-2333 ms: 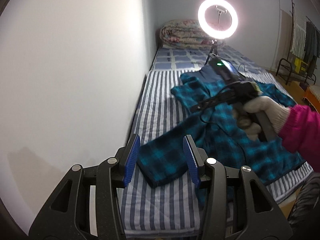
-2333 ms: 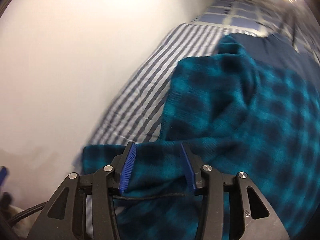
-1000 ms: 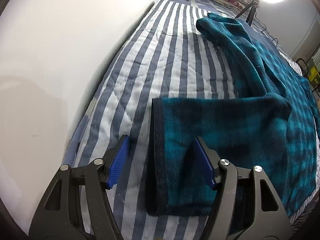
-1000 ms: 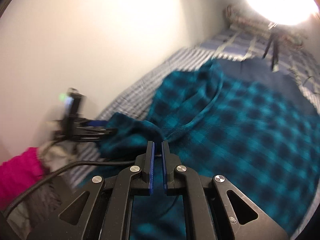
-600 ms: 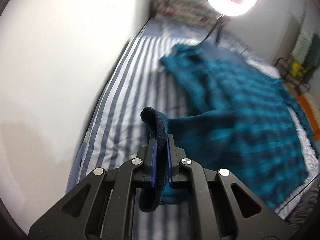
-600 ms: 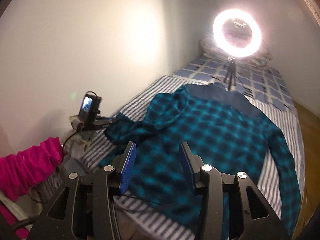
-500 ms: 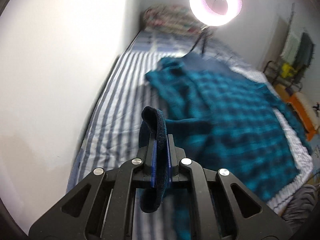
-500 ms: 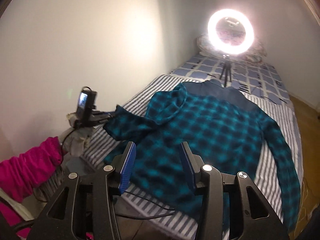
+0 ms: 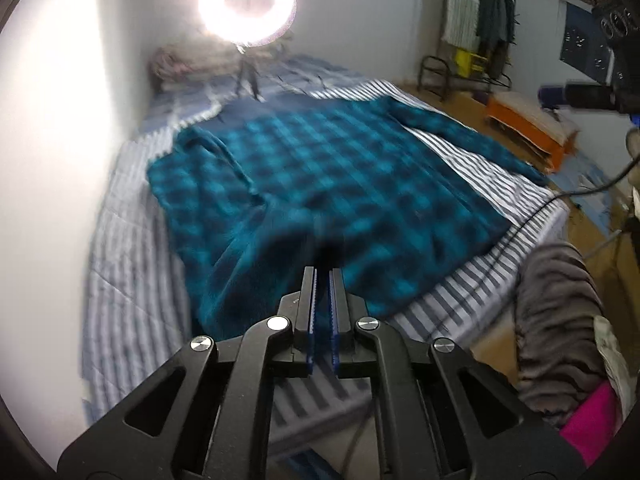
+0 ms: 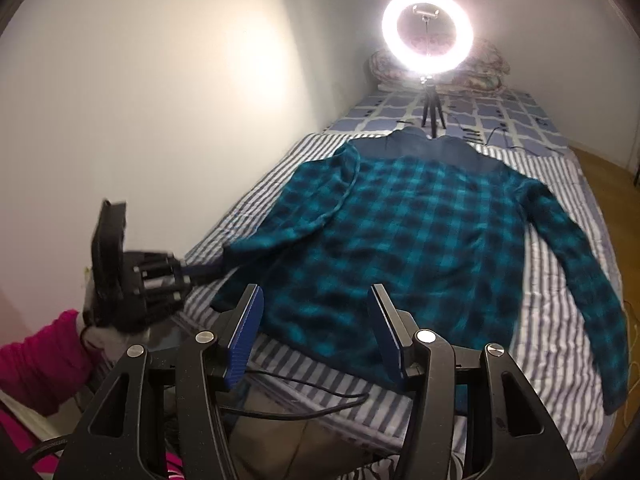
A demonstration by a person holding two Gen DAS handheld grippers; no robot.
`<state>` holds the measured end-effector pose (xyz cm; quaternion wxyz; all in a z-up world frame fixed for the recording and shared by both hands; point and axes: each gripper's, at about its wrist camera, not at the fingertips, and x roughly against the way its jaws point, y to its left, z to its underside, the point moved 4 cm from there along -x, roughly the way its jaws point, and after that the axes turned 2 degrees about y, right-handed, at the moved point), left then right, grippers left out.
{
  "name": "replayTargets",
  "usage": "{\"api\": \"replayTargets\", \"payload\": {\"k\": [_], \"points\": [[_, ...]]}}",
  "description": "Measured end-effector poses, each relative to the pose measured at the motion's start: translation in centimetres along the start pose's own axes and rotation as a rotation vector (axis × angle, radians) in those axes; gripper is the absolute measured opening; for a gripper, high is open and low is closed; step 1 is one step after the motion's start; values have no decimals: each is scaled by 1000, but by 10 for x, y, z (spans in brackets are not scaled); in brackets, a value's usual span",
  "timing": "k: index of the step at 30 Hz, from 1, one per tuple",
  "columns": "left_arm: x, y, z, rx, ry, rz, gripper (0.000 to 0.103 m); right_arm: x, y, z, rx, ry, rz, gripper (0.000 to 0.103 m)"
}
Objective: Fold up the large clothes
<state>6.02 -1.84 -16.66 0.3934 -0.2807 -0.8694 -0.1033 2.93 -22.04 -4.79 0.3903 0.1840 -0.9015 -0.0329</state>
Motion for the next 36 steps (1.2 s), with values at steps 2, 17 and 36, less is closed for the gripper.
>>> {"api": "replayTargets", "payload": {"k": [2, 17, 36], "points": [[3, -1, 6, 8, 14, 16, 24, 18, 4, 1, 13, -16, 30, 53], [11, 100, 18, 301, -2, -72, 49, 95, 28, -14, 96, -130, 243, 59], [-61, 134, 89, 677, 132, 117, 56, -179, 53, -86, 121, 103, -39, 59]]}}
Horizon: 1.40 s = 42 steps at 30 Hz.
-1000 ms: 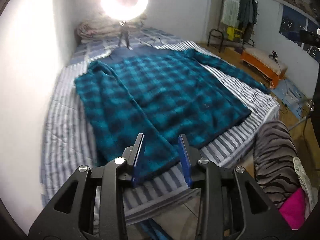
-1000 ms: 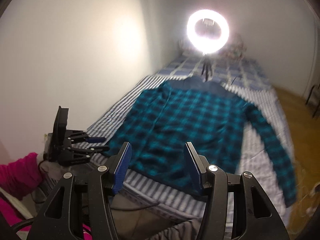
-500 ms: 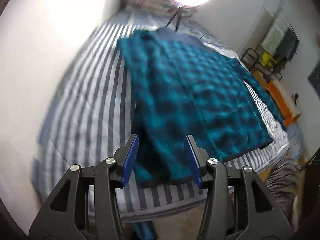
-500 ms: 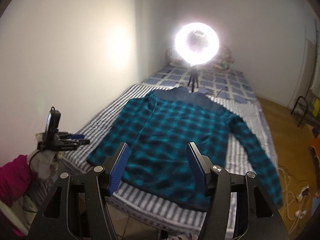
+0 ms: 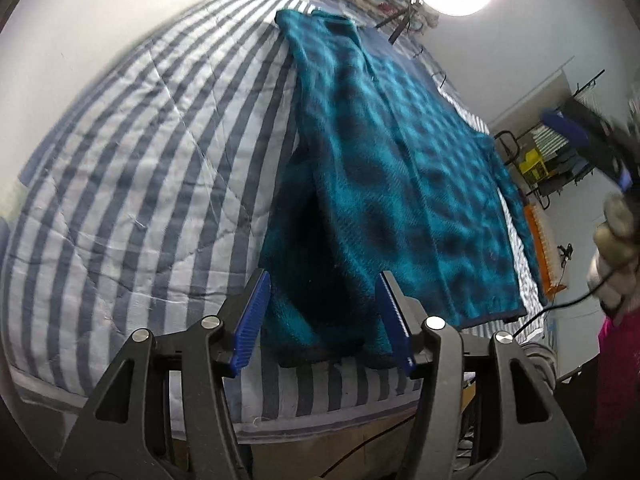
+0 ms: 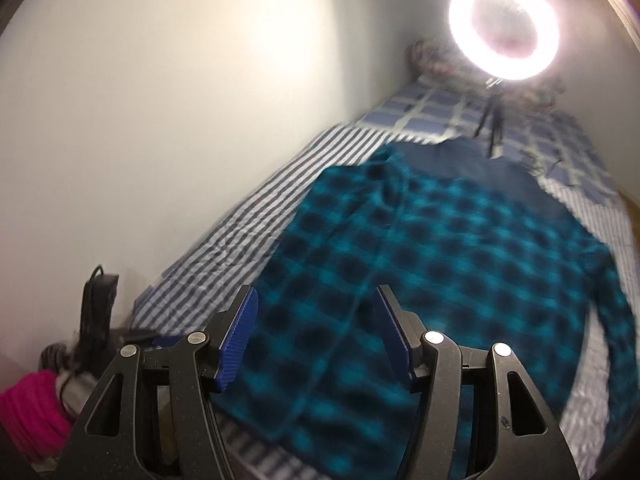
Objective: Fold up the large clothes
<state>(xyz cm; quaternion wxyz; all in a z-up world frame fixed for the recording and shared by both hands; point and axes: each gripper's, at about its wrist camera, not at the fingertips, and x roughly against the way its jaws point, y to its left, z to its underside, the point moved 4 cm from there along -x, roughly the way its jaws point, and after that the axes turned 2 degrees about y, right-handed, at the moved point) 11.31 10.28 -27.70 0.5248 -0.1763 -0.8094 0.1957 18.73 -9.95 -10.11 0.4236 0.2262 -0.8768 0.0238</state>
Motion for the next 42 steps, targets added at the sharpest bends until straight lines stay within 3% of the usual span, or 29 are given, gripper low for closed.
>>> {"api": "replayTargets", "payload": {"k": [3, 4, 5, 7, 16, 18, 21, 23, 26, 28, 30, 32, 34, 35, 36, 37, 39, 42], "points": [[-11, 3, 2, 21, 14, 5, 56, -41, 3, -17, 5, 41, -8, 59], [-13, 3, 3, 27, 14, 22, 51, -54, 5, -23, 8, 57, -11, 59], [-14, 3, 2, 25, 12, 25, 33, -68, 7, -29, 9, 73, -11, 59], [-12, -2, 2, -1, 3, 19, 5, -93, 10, -42, 10, 100, 3, 59], [6, -17, -5, -10, -57, 111, 1, -207, 20, -89, 39, 264, 115, 59], [11, -20, -11, -20, -67, 111, 1, -226, 22, -89, 39, 308, 137, 59], [12, -22, -13, -34, -78, 68, 1, -258, 16, -81, 61, 394, 260, 59], [13, -21, -13, -23, -74, 59, 0, -269, 14, -75, 69, 420, 272, 59], [16, -20, -16, -31, -76, 28, 0, -277, 12, -67, 85, 432, 288, 46], [19, -16, -16, -31, -95, -39, 1, -276, 12, -68, 84, 425, 285, 36], [16, -4, -16, -8, -90, -64, 9, -273, 11, -69, 80, 422, 293, 21], [8, 10, -13, 30, -69, -56, 66, -273, 8, -72, 70, 421, 290, 17], [4, 15, -11, 43, -65, -46, 71, -270, 4, -72, 45, 414, 273, 15], [-2, 14, -11, 32, -42, -26, 62, -271, 1, -73, 34, 410, 266, 14], [-7, 11, -10, 12, -24, -18, 45, -273, -2, -75, 25, 405, 262, 14], [-15, 5, -8, -16, -1, -31, 5, -273, -3, -75, 15, 399, 258, 14], [-19, -1, -7, -53, -5, -50, 5, -274, -4, -76, -1, 389, 249, 12], [16, -7, -10, -17, -75, 51, 4, -269, -6, -79, -64, 365, 196, 10]]}}
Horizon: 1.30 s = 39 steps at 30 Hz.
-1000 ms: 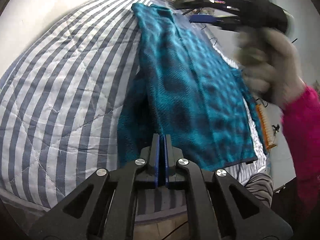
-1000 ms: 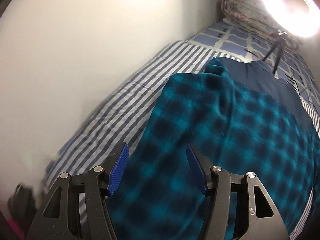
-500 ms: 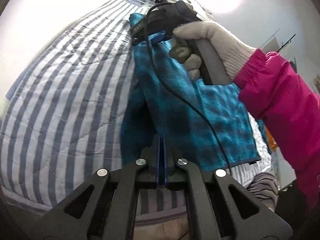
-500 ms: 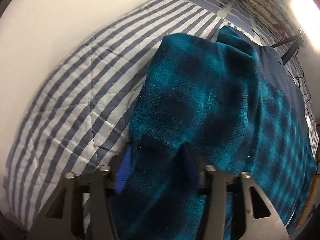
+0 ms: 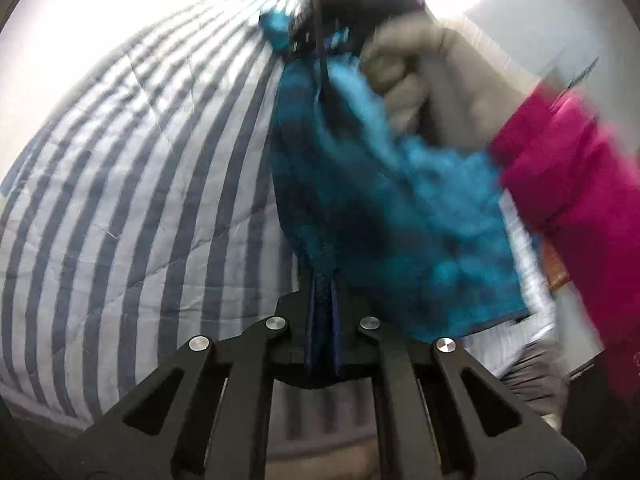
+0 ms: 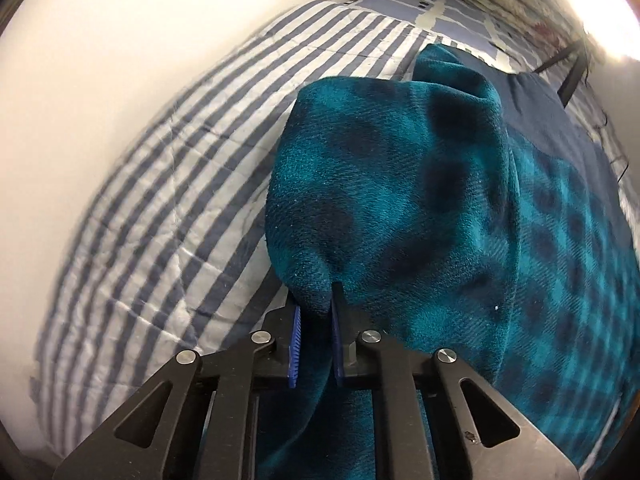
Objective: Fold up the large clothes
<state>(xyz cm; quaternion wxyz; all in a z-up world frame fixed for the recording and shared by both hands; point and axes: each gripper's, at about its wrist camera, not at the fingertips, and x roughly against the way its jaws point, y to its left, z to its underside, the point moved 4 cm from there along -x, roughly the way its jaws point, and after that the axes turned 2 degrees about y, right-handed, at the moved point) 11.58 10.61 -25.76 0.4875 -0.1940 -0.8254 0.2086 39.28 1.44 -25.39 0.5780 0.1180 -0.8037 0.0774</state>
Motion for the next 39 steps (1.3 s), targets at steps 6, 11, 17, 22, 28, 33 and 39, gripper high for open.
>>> {"api": "replayTargets", "payload": {"k": [6, 11, 17, 22, 28, 33, 39], "points": [[23, 13, -1, 31, -62, -7, 4, 12, -21, -5, -143, -92, -266, 10], [12, 1, 5, -2, -32, -12, 4, 1, -21, -7, -105, -41, -239, 16], [9, -12, 3, -16, -36, 3, 4, 14, 12, -26, -7, -46, -109, 56], [10, -20, 1, -32, -47, 6, 4, -17, 37, -26, 33, 43, 24, 50], [6, -38, -8, -74, -51, -22, 4, -20, 28, -18, 46, 10, 74, 10], [9, -75, -10, -170, -65, -54, 4, -2, -12, -13, -88, -62, -169, 8], [0, -126, -12, -316, -59, -102, 4, 22, -58, 0, -269, -182, -444, 8]]}}
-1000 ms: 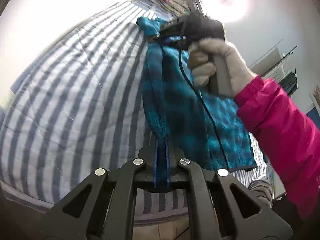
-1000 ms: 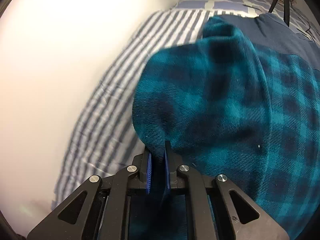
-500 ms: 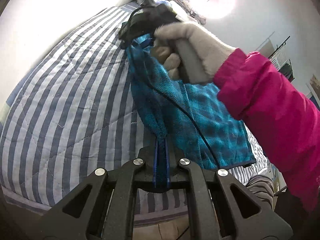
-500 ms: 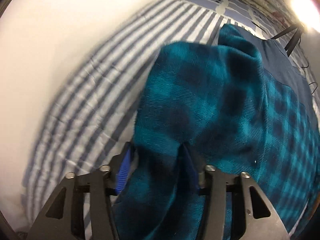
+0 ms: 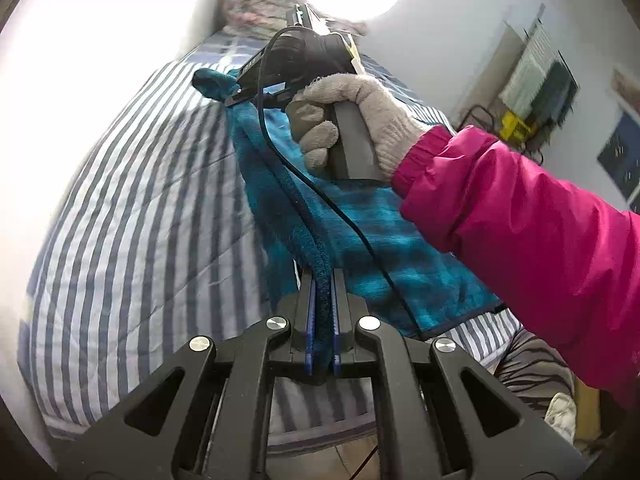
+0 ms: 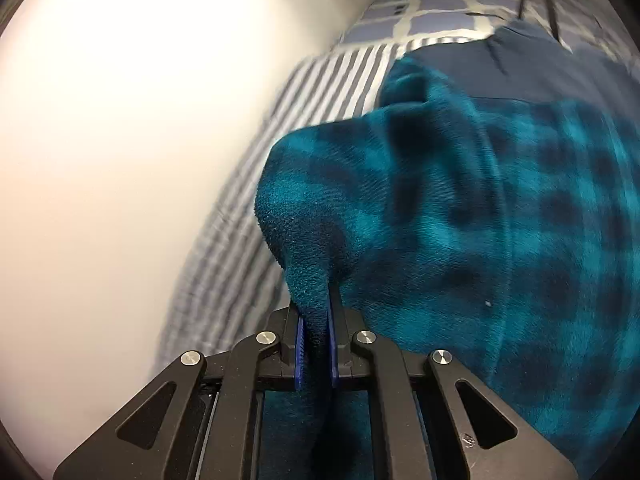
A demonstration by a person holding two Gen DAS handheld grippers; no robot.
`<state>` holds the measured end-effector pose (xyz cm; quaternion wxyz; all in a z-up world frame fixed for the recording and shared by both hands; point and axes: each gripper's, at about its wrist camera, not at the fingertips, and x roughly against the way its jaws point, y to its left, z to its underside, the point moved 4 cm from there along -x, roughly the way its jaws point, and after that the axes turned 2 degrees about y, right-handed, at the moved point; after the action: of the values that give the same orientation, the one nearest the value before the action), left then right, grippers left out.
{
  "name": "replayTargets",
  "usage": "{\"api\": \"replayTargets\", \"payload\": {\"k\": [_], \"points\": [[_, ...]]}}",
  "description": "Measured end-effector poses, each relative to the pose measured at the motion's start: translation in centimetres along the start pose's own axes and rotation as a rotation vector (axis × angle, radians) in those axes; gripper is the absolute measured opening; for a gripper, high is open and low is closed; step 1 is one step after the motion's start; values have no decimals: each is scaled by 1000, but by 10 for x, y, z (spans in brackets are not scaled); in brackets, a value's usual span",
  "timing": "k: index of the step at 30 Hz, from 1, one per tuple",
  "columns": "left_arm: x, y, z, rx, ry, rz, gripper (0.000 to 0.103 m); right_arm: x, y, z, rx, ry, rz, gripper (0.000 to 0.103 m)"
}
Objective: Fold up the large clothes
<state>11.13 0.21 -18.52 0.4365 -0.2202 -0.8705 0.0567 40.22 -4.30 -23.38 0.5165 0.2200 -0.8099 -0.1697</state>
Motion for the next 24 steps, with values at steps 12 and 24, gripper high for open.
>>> {"api": "replayTargets", "payload": {"k": [12, 24], "points": [[-47, -89, -11, -232, 72, -12, 4, 69, -103, 17, -229, -171, -152, 8], [-102, -115, 13, -280, 183, 5, 4, 56, -144, 35, -244, -83, 82, 12]]}}
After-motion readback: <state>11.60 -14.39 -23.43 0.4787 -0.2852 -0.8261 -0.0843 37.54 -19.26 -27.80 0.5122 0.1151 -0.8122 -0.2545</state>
